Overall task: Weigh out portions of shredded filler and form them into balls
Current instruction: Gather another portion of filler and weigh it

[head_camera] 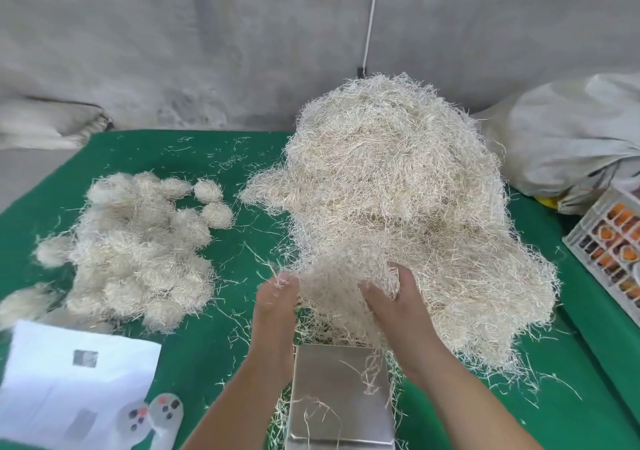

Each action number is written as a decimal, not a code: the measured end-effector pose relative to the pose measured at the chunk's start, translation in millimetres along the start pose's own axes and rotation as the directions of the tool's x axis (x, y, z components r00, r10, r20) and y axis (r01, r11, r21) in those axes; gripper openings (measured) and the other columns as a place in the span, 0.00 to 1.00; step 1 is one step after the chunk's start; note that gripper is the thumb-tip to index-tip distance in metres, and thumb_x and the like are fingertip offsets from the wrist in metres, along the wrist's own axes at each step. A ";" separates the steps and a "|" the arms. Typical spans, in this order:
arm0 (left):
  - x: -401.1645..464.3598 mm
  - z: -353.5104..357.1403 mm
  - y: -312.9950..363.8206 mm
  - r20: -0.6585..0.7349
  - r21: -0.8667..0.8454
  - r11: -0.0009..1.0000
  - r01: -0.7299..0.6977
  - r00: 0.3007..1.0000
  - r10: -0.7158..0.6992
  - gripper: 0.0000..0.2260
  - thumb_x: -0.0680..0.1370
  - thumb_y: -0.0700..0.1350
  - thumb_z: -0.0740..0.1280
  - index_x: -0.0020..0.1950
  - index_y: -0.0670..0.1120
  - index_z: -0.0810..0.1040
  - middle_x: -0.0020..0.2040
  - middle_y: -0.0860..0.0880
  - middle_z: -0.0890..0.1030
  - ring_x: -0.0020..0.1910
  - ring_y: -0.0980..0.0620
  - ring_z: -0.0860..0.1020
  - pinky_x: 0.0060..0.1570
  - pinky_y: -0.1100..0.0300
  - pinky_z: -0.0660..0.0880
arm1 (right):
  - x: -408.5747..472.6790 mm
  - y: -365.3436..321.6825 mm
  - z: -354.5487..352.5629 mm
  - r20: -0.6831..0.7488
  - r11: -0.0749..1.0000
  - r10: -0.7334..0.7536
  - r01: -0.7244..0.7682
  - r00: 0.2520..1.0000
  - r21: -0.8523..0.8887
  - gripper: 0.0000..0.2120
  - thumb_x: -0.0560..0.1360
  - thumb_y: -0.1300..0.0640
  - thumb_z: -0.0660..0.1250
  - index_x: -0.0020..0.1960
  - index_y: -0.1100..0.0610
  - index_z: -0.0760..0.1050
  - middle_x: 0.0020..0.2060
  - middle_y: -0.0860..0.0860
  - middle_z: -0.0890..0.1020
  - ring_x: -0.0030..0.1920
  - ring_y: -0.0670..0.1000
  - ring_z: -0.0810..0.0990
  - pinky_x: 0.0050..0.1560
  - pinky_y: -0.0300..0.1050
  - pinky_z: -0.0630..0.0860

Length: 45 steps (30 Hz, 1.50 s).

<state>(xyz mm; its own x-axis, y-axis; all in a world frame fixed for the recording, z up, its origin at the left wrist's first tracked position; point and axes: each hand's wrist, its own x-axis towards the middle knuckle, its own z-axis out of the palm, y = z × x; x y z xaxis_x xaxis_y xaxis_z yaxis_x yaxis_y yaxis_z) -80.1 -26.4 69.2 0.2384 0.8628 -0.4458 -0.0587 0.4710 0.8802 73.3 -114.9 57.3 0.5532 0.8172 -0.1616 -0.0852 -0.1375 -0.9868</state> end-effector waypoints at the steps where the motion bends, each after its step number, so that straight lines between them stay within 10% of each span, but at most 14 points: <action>1: -2.6 0.0 -1.1 0.060 -0.061 0.998 0.022 0.998 -0.018 0.19 0.84 0.54 0.66 0.74 0.54 0.71 0.71 0.47 0.76 0.65 0.47 0.76 0.72 0.43 0.69 | 0.4 1.4 3.3 0.023 0.999 -0.014 0.015 1.000 -0.042 0.18 0.81 0.45 0.70 0.66 0.35 0.67 0.44 0.38 0.81 0.43 0.38 0.81 0.38 0.32 0.76; 5: -25.2 21.1 -20.7 0.261 0.144 0.988 0.059 0.961 -0.095 0.25 0.78 0.65 0.68 0.67 0.49 0.77 0.65 0.44 0.82 0.63 0.44 0.81 0.71 0.41 0.72 | -7.4 11.5 28.9 0.090 0.996 0.085 -0.083 0.992 -0.024 0.22 0.83 0.46 0.66 0.76 0.42 0.67 0.68 0.42 0.79 0.67 0.43 0.79 0.67 0.49 0.78; 8: -19.0 28.9 -21.7 0.106 -0.016 0.985 0.171 0.980 -0.168 0.21 0.80 0.60 0.70 0.64 0.46 0.79 0.56 0.42 0.86 0.55 0.41 0.85 0.59 0.40 0.81 | -8.1 8.4 34.7 -0.072 0.995 0.046 -0.052 0.996 -0.085 0.13 0.82 0.44 0.66 0.66 0.38 0.70 0.65 0.46 0.74 0.62 0.41 0.77 0.59 0.40 0.76; 11: -10.3 30.8 -23.7 0.098 -0.217 0.947 0.238 0.970 -0.221 0.20 0.82 0.55 0.66 0.66 0.41 0.78 0.57 0.39 0.85 0.56 0.37 0.84 0.54 0.43 0.81 | -13.0 4.9 38.5 -0.028 0.973 0.200 -0.196 0.979 0.126 0.20 0.82 0.39 0.64 0.72 0.41 0.68 0.68 0.53 0.72 0.65 0.55 0.76 0.66 0.59 0.75; 14: -21.5 39.7 -33.0 0.194 -0.087 0.990 0.109 0.977 -0.090 0.20 0.87 0.55 0.58 0.70 0.42 0.75 0.56 0.41 0.85 0.58 0.39 0.83 0.56 0.43 0.81 | -21.1 -3.3 48.0 0.155 0.905 0.241 -0.280 0.958 0.321 0.15 0.84 0.42 0.64 0.65 0.47 0.78 0.57 0.54 0.86 0.57 0.55 0.86 0.56 0.57 0.83; 18: -24.1 38.8 -30.7 0.171 0.105 0.991 0.081 0.980 -0.098 0.13 0.86 0.51 0.60 0.68 0.48 0.74 0.63 0.40 0.75 0.64 0.39 0.74 0.63 0.48 0.73 | -18.3 -8.2 42.5 -0.001 0.961 0.133 -0.129 0.991 0.244 0.09 0.82 0.55 0.68 0.62 0.50 0.79 0.53 0.55 0.87 0.49 0.51 0.88 0.46 0.49 0.86; 21: -27.4 30.7 -25.7 0.365 -0.073 0.976 0.205 0.916 -0.166 0.18 0.81 0.50 0.66 0.63 0.39 0.80 0.57 0.34 0.80 0.55 0.40 0.84 0.53 0.49 0.82 | -14.1 -5.9 40.1 -0.063 0.971 0.104 -0.087 0.993 0.224 0.29 0.82 0.48 0.70 0.79 0.53 0.65 0.63 0.54 0.81 0.56 0.48 0.86 0.52 0.48 0.84; 24: -34.8 27.5 -28.3 0.500 -0.302 0.890 0.341 0.852 -0.157 0.24 0.82 0.58 0.60 0.64 0.41 0.82 0.62 0.39 0.82 0.57 0.44 0.84 0.51 0.51 0.81 | -12.9 -4.6 44.5 -0.087 0.982 0.048 -0.031 0.995 0.187 0.26 0.79 0.41 0.71 0.65 0.61 0.77 0.49 0.56 0.86 0.47 0.55 0.86 0.48 0.52 0.84; 26: -34.9 31.0 -29.2 0.492 -0.291 0.870 0.398 0.842 -0.221 0.29 0.82 0.66 0.57 0.66 0.46 0.83 0.63 0.42 0.83 0.61 0.44 0.83 0.56 0.49 0.80 | -14.1 1.3 48.9 -0.061 0.992 0.024 -0.016 0.998 0.128 0.23 0.79 0.39 0.69 0.45 0.59 0.76 0.32 0.51 0.81 0.31 0.50 0.81 0.32 0.43 0.78; 30: -29.3 28.8 -28.1 0.435 -0.094 0.904 0.418 0.834 -0.340 0.28 0.80 0.67 0.64 0.64 0.45 0.84 0.53 0.44 0.84 0.51 0.46 0.83 0.53 0.52 0.79 | -17.4 19.0 46.5 -0.029 0.996 -0.080 0.078 0.996 -0.038 0.20 0.83 0.41 0.65 0.40 0.55 0.75 0.30 0.47 0.79 0.30 0.45 0.78 0.31 0.41 0.74; 36: -10.8 4.7 -47.4 0.257 0.072 0.941 0.331 0.905 -0.339 0.17 0.84 0.53 0.65 0.66 0.42 0.79 0.49 0.40 0.86 0.45 0.43 0.85 0.49 0.46 0.82 | -19.7 39.9 32.7 0.157 0.945 0.046 0.008 0.987 -0.327 0.22 0.83 0.43 0.63 0.73 0.48 0.63 0.62 0.46 0.70 0.58 0.45 0.73 0.56 0.37 0.72; 40: -2.3 -5.3 -68.1 0.135 0.007 0.930 0.368 0.921 -0.366 0.13 0.86 0.50 0.61 0.61 0.43 0.80 0.50 0.40 0.87 0.45 0.43 0.87 0.38 0.52 0.83 | -24.6 42.0 19.3 0.271 0.935 0.208 -0.110 0.940 -0.338 0.17 0.84 0.52 0.66 0.70 0.46 0.65 0.47 0.48 0.80 0.32 0.41 0.79 0.32 0.37 0.75; 45: -12.8 9.4 -71.5 0.114 -0.199 0.878 0.434 0.901 -0.419 0.14 0.82 0.55 0.64 0.43 0.47 0.77 0.36 0.46 0.79 0.34 0.46 0.80 0.36 0.55 0.79 | -49.2 43.4 45.9 0.266 0.990 0.132 -0.138 0.955 0.004 0.08 0.86 0.50 0.60 0.60 0.43 0.76 0.49 0.57 0.84 0.46 0.45 0.87 0.42 0.41 0.84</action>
<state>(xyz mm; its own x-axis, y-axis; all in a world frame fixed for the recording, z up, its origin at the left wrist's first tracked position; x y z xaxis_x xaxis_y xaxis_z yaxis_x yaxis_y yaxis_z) -69.8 -72.9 13.5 0.3501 0.5584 -0.7521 -0.1411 0.8252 0.5470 4.3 -135.5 22.2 0.2970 0.9110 -0.2863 -0.1645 -0.2465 -0.9551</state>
